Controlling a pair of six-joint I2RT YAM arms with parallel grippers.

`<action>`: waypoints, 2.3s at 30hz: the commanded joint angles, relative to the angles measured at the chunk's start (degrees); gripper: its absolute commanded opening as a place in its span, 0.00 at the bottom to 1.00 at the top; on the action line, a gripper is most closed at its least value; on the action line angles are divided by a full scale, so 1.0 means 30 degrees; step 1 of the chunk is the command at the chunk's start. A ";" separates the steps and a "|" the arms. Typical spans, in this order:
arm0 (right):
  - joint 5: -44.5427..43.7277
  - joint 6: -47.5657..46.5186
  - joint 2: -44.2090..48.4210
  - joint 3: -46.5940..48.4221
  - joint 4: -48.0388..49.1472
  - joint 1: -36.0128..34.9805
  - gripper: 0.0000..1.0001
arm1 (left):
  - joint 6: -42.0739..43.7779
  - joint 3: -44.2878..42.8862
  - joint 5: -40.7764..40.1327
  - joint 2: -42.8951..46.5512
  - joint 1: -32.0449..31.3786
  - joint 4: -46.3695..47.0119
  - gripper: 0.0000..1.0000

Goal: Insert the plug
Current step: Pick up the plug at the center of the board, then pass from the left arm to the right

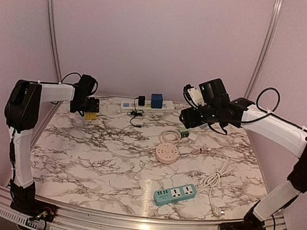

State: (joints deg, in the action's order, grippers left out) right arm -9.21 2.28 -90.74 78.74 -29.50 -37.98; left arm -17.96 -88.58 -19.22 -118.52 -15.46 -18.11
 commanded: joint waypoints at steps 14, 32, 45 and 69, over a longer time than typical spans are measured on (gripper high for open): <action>-0.0139 0.0996 0.3205 -0.1346 0.0675 -0.0321 0.68 | -0.0295 -0.3463 0.1261 -0.3512 0.0525 -0.1178 0.93; 0.6457 -0.4489 0.6148 -0.3876 0.2807 -0.0523 0.74 | 0.1393 0.5666 1.8561 0.6065 -0.2016 0.7261 0.00; 1.5813 -1.2351 1.0939 -0.7672 0.4544 -0.0558 0.74 | 0.2609 1.0627 2.7706 1.1693 -0.8553 1.2639 0.00; 1.7038 -2.0724 0.4663 -0.2314 -0.1028 -0.4819 0.83 | 0.0807 1.0116 2.8710 1.0177 -1.0893 1.3158 0.00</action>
State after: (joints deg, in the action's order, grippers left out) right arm 41.01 -55.68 -74.81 67.59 -26.96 -51.51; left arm -14.79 -56.40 65.32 -87.46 -47.72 19.07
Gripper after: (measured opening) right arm 0.830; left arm 0.583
